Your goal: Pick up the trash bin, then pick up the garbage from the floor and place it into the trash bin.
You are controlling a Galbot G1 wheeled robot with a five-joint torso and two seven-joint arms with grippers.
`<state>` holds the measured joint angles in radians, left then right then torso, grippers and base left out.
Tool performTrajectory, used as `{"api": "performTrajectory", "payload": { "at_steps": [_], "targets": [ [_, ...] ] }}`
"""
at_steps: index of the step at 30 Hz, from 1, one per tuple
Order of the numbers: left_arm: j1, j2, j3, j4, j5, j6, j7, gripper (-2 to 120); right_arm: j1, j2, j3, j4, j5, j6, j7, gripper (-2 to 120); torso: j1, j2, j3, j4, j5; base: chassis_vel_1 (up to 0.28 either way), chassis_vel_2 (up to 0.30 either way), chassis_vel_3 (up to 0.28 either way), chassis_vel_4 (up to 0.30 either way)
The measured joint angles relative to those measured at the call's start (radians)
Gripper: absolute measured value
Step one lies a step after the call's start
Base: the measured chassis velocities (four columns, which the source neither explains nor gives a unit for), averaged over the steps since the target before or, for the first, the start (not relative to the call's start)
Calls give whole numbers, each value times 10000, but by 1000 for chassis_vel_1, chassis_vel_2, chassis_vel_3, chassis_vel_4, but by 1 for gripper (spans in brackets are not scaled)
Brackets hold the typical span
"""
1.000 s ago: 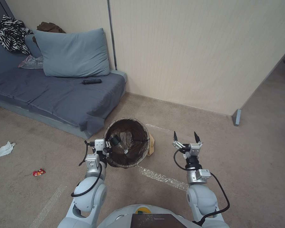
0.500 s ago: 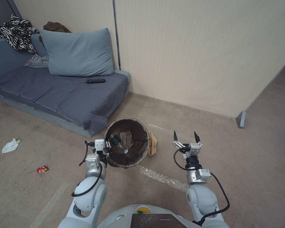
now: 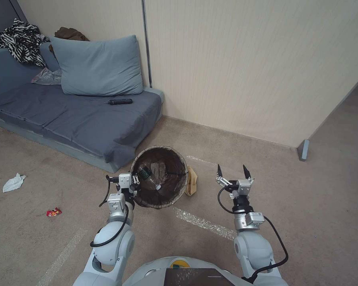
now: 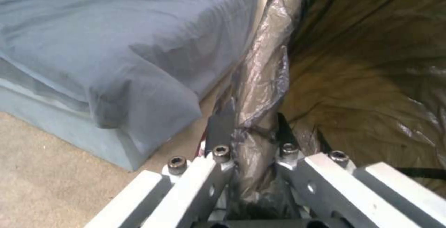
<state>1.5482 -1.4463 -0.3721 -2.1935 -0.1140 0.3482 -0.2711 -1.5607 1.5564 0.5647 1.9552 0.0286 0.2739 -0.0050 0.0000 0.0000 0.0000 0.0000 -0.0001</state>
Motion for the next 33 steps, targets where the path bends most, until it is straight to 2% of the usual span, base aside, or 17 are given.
{"api": "performTrajectory", "payload": {
  "at_steps": [18, 28, 33],
  "targets": [
    [-44, 19, -66, -81, 80, -161, 5, 2, 55, 0, -11, 4, -170, -40, -89, 100, 0, 0, 0, 0, 1, 0, 0, 0, 0],
    [-35, 11, -62, -84, 81, -161, 6, 2, 20, 10, -5, -18, -188, 46, -134, 100, 0, 0, 0, 0, 1, -92, 95, 101, -97],
    [-32, 9, -65, -53, 80, -161, 6, 2, 80, 24, -13, -166, -235, 528, -314, 100, 2, 0, 3, 2, 1, -55, 40, 39, -33]
  ]
}}
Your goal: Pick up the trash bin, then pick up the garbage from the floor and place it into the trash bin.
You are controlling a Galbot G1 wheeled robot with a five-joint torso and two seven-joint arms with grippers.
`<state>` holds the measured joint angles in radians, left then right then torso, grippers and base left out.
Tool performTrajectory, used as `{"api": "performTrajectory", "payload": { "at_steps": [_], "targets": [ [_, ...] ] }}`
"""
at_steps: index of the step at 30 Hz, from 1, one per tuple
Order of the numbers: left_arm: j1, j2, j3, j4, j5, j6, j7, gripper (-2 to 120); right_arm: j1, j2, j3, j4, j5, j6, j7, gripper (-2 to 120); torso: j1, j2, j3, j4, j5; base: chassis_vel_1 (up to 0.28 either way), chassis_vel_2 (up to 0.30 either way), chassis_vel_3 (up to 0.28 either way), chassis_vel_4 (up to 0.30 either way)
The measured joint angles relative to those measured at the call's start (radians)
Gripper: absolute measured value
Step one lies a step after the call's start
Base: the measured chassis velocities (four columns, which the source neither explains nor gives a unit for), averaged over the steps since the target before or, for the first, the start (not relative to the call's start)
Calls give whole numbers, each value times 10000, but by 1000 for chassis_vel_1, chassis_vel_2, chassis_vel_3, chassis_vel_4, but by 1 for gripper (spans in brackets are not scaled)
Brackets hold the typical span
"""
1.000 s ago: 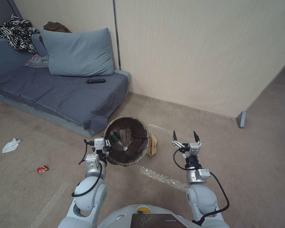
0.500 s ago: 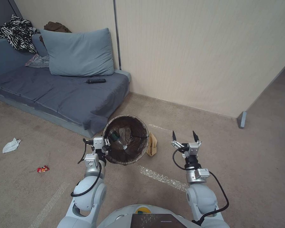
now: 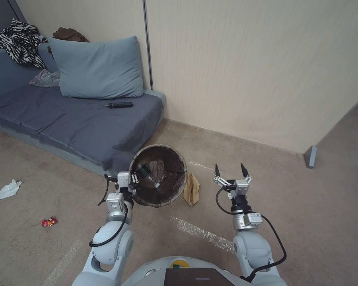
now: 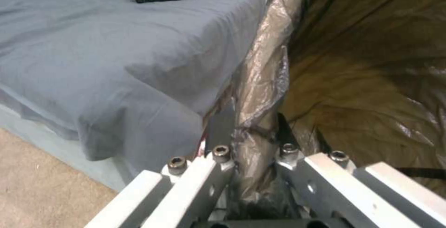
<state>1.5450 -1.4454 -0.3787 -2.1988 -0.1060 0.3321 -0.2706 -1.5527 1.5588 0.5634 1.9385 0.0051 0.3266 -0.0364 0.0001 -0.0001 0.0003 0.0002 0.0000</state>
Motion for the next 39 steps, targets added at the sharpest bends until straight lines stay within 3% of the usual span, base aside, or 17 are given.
{"api": "performTrajectory", "payload": {
  "at_steps": [10, 13, 16, 17, 19, 20, 22, 31, 39],
  "targets": [
    [6, -8, 42, 11, -25, 20, -34, 2, 263, -156, -157, -116, -327, -50, 172, 100, -1, 1, -4, -3, 0, 0, 0, 0, 0],
    [-17, -8, 44, -14, -36, 17, -43, 2, 518, -495, -458, -100, -251, -852, 478, 100, -1, 0, -3, -2, 0, 0, 0, 0, 0],
    [-61, -46, 37, -15, -103, -41, -29, 2, 958, -1011, -969, -253, 630, -2575, 482, 100, -1, 1, -3, -3, 0, 0, 0, 0, 0],
    [-61, -46, 37, -15, -103, -41, -29, 2, 958, -1011, -969, -253, 630, -2575, 482, 100, -1, 1, -3, -3, 0, 0, 0, 0, 0],
    [-61, -57, 37, -14, -151, -41, -29, 2, 1284, -1270, -1317, -516, 1204, -3680, 566, 100, -1, 0, -3, -2, 0, 0, 0, 0, 0],
    [-61, -57, 37, -14, -151, -41, -29, 2, 1284, -1270, -1317, -516, 1204, -3680, 566, 100, -1, 0, -3, -2, 0, 0, 0, 0, 0],
    [-70, -64, 37, -41, -174, -42, -32, 2, 1769, -1539, -1714, -916, 1754, -4570, 661, 100, -1, 0, -3, -2, 0, 0, 0, 0, 0],
    [-108, -52, -13, -130, -204, -21, -39, 2, 3302, -2003, -3001, -2350, 3402, -6464, 756, 100, -1, 0, -2, -2, 0, 0, 0, 0, 0],
    [-126, -61, -32, -178, -214, -16, -42, 2, 3917, -2055, -3436, -2963, 3822, -6950, 757, 100, -1, 0, -3, -3, -1, 0, 0, 0, 0]
  ]
}}
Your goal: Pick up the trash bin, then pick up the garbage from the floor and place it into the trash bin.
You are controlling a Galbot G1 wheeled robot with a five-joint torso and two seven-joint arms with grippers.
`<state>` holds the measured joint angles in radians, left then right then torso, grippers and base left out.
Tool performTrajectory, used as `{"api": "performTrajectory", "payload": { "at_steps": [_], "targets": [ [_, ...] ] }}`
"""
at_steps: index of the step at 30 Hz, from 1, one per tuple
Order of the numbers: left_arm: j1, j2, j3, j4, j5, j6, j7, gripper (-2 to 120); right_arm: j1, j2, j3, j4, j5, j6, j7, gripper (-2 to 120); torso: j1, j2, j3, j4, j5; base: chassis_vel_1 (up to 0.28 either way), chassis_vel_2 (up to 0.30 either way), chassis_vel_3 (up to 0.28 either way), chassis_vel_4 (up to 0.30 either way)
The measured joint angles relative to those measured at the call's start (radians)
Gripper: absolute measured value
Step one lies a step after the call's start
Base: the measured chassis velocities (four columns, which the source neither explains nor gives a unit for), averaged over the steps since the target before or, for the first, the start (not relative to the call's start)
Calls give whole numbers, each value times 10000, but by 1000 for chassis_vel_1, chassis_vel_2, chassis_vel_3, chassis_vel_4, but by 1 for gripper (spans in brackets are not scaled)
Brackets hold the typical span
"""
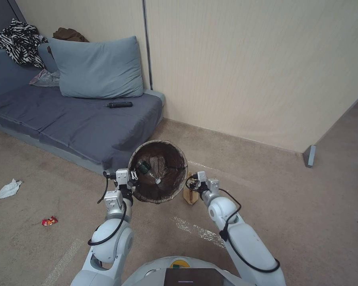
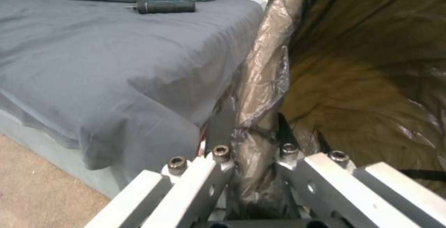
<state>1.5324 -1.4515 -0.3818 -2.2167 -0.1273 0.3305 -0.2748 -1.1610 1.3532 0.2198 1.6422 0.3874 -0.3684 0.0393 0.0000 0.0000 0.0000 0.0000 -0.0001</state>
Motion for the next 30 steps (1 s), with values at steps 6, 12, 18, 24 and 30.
{"api": "performTrajectory", "payload": {
  "at_steps": [6, 12, 18, 24, 30],
  "targets": [
    [-4, -34, 0, -48, -1, 11, -4, 2, 404, 25, -213, -524, 50, -204, -1, 100, 0, 0, 0, 2, 1, 0, 0, 0, 0],
    [-1, -59, -21, -80, 1, 16, -10, 2, 657, 88, -328, -1055, 17, -216, -14, 100, 0, 0, 1, 0, -1, 0, 0, 0, 0],
    [-19, -113, -43, -102, 12, 22, -18, 2, 1060, 402, -383, -2498, -587, 477, -436, 100, 0, 0, 0, -1, 0, 0, 0, 0, 0],
    [-4, -150, -25, -149, 40, 25, -17, 2, 1351, 573, -414, -3249, -850, 721, -554, 100, 0, 0, 0, 0, 0, 0, 0, 0, 0],
    [52, -157, -89, -225, 54, 23, -15, 2, 1715, 802, -451, -4393, -1134, 1044, -655, 100, 0, 0, 0, 0, 0, 0, 0, 0, 0]
  ]
}}
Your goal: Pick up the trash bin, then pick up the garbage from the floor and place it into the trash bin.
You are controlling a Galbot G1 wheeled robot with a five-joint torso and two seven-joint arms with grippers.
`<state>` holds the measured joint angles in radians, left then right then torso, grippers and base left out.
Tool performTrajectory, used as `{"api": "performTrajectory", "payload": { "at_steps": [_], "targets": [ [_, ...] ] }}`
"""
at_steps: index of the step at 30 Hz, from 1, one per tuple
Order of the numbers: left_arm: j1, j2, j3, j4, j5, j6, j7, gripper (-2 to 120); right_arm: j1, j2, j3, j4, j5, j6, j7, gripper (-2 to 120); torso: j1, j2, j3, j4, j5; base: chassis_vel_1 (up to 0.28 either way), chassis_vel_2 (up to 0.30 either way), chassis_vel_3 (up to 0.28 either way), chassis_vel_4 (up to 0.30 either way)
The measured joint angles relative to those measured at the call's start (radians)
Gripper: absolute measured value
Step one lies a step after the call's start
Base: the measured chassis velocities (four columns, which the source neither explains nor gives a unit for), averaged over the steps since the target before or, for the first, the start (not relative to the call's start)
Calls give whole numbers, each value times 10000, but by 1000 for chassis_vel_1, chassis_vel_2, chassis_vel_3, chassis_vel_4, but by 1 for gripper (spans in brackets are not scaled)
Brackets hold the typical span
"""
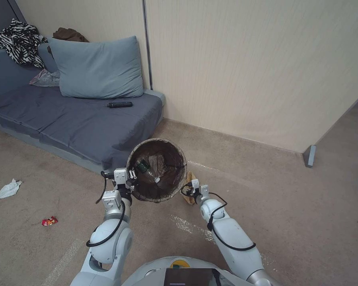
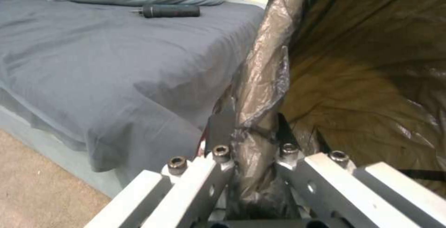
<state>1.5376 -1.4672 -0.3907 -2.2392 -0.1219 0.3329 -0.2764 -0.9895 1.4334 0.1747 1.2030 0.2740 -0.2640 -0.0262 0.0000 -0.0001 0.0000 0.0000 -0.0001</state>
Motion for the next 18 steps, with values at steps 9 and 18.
{"api": "performTrajectory", "payload": {
  "at_steps": [9, 18],
  "targets": [
    [9, -41, 5, -18, 33, -12, 6, 2, 400, 281, 247, -1534, -505, 581, -68, 100, 0, 0, 0, 0, 0, 0, 0, 0, 0],
    [42, -55, -12, -64, 38, -25, 9, 2, 571, 460, 501, -2326, -847, 962, -219, 76, 0, 0, 0, 0, 1, 0, 0, 0, 0]
  ]
}}
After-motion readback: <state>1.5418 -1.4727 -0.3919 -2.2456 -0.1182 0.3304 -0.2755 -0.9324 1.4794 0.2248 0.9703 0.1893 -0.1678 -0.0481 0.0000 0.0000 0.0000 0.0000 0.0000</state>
